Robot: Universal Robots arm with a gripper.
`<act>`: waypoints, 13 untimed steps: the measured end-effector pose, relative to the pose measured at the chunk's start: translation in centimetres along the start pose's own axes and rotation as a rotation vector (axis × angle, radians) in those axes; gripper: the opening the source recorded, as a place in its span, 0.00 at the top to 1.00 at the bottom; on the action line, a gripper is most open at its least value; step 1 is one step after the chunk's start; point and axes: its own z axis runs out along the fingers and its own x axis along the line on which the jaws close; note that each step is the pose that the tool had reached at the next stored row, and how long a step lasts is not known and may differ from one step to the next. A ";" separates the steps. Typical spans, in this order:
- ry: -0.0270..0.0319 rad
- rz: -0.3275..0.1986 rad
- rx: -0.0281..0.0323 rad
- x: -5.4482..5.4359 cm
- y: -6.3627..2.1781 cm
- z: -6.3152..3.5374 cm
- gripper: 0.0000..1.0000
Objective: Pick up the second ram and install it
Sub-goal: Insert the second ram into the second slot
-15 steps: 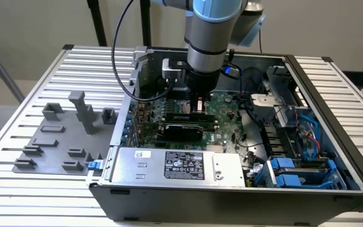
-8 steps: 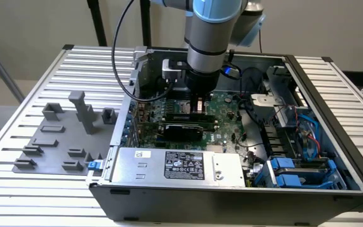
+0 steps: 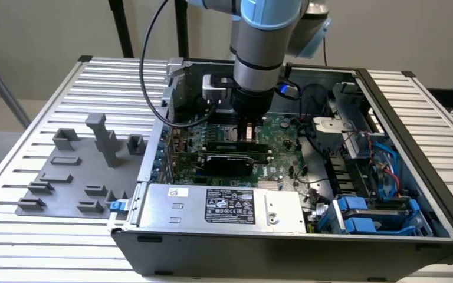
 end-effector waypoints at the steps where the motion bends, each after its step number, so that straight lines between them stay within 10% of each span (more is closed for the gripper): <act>1: 0.0000 0.000 0.0000 0.0 0.00 0.03 1.00; 7: 0.0000 0.000 -0.0001 0.0 0.00 0.10 1.00; 8: 0.0000 0.000 -0.0001 0.0 0.00 0.10 0.00; 13: -0.0001 0.000 -0.0001 0.0 0.00 -0.05 0.00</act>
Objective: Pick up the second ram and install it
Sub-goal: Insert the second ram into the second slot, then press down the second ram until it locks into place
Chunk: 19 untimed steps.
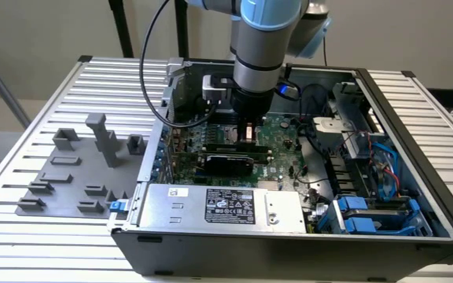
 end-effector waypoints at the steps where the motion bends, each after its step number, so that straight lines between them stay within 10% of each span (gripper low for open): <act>1: 0.0000 0.000 0.0000 0.0 0.01 -0.17 0.00; 9: 0.0001 0.000 0.0000 -0.1 0.35 -2.14 0.00; 10: 0.0001 0.000 0.0000 -0.1 0.38 -2.34 1.00; 19: -0.0001 0.000 0.0000 -0.1 0.45 -2.54 1.00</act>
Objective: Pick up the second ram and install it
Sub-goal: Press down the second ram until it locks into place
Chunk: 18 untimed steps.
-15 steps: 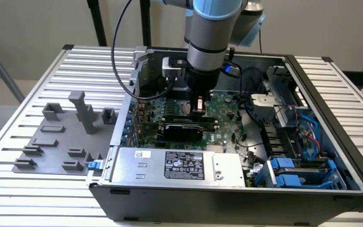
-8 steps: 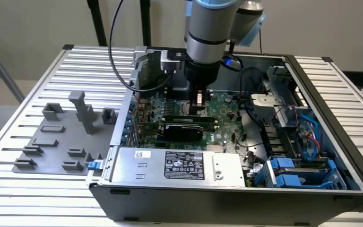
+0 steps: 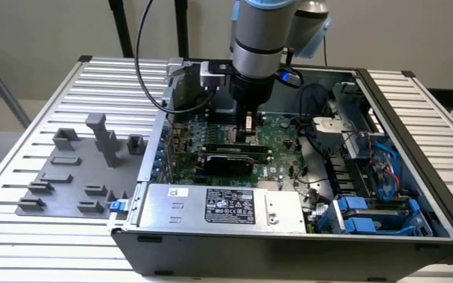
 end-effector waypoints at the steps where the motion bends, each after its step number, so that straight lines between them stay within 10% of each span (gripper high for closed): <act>1: 0.0000 0.000 0.0000 0.0 0.00 0.00 1.00; 18: -0.0015 0.000 0.0001 -0.3 -0.03 0.90 1.00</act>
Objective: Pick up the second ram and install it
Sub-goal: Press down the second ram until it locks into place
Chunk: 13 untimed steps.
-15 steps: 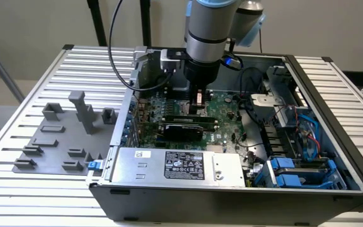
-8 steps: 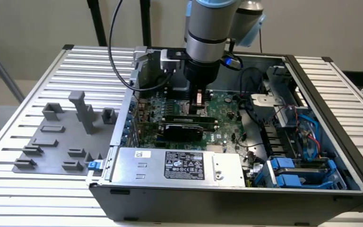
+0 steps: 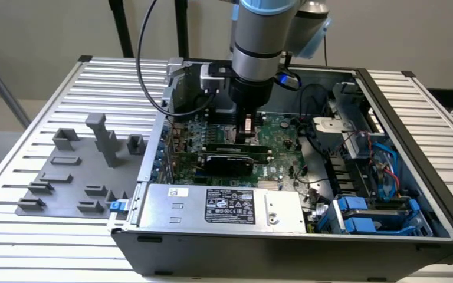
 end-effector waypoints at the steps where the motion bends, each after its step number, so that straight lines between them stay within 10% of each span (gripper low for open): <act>1: 0.0000 0.000 0.0000 0.0 0.00 0.12 1.00; 13: -0.0010 0.000 -0.0003 0.0 -0.03 1.20 1.00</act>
